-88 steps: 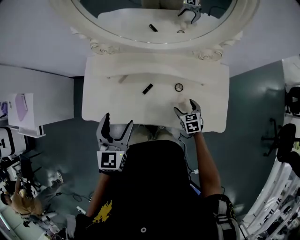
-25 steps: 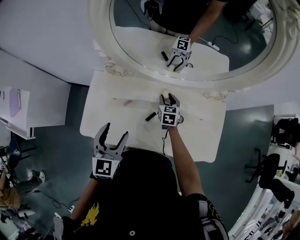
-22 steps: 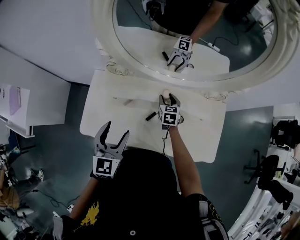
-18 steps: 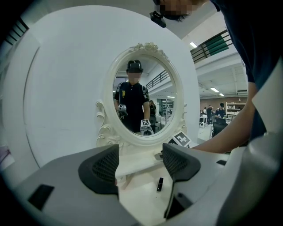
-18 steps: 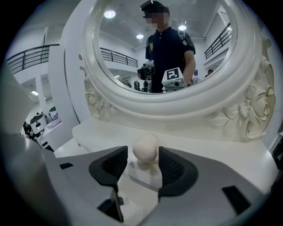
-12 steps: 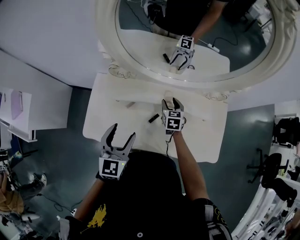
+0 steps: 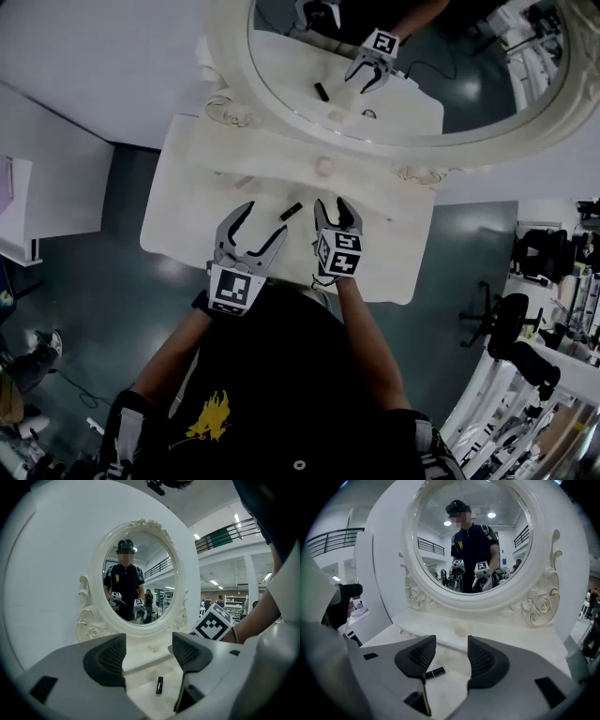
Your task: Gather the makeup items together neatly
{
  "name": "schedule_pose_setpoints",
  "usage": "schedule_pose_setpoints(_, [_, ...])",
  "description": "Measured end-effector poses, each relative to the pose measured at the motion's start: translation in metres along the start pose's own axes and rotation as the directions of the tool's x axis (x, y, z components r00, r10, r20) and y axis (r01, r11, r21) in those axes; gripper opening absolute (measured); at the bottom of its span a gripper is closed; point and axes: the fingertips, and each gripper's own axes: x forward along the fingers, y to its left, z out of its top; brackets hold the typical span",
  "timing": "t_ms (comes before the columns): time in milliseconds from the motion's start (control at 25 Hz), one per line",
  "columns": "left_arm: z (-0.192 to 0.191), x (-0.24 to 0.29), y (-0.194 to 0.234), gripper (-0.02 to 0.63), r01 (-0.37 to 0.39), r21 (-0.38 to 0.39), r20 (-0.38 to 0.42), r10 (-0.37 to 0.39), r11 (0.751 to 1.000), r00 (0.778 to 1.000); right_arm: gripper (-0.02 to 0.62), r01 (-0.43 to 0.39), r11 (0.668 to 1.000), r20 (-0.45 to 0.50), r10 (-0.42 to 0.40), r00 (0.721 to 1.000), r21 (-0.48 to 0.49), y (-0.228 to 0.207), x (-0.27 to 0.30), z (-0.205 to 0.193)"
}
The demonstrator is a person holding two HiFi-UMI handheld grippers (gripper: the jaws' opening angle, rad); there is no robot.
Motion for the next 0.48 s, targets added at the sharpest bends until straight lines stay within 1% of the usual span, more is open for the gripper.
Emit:
schedule_pose_setpoints(80, [-0.012,0.002,0.001,0.314,0.024,-0.009,0.002,-0.024,1.0,1.0,0.229,0.002,1.0,-0.017,-0.003,1.0,-0.009,0.009,-0.008,-0.012])
schedule_pose_setpoints(160, [-0.025,0.001,0.006,0.313,0.032,-0.045,-0.008,-0.032,0.998,0.999,0.229,-0.001,1.0,-0.024,0.0,1.0,-0.029,0.02,-0.016,-0.017])
schedule_pose_setpoints(280, [-0.05,0.004,0.019,0.306,0.051,-0.06,-0.037,-0.053,0.997,0.998,0.227,0.022,1.0,-0.031,-0.023,0.999,-0.019,0.032,-0.018,-0.022])
schedule_pose_setpoints(320, [-0.06,0.006,0.024,0.302,0.054,-0.061,-0.043,-0.056,0.997,0.997,0.225,0.045,0.999,-0.033,-0.046,0.998,-0.014,0.034,-0.015,-0.023])
schedule_pose_setpoints(400, [-0.079,0.015,0.037,0.302,0.043,-0.065,-0.054,-0.047,0.997,0.997,0.196,0.118,0.993,-0.044,-0.118,0.992,-0.018,0.033,-0.002,-0.027])
schedule_pose_setpoints(480, [-0.1,0.026,0.05,0.301,0.023,-0.069,-0.063,-0.028,0.997,0.998,0.193,0.177,0.984,-0.061,-0.177,0.982,-0.002,0.032,0.016,-0.037])
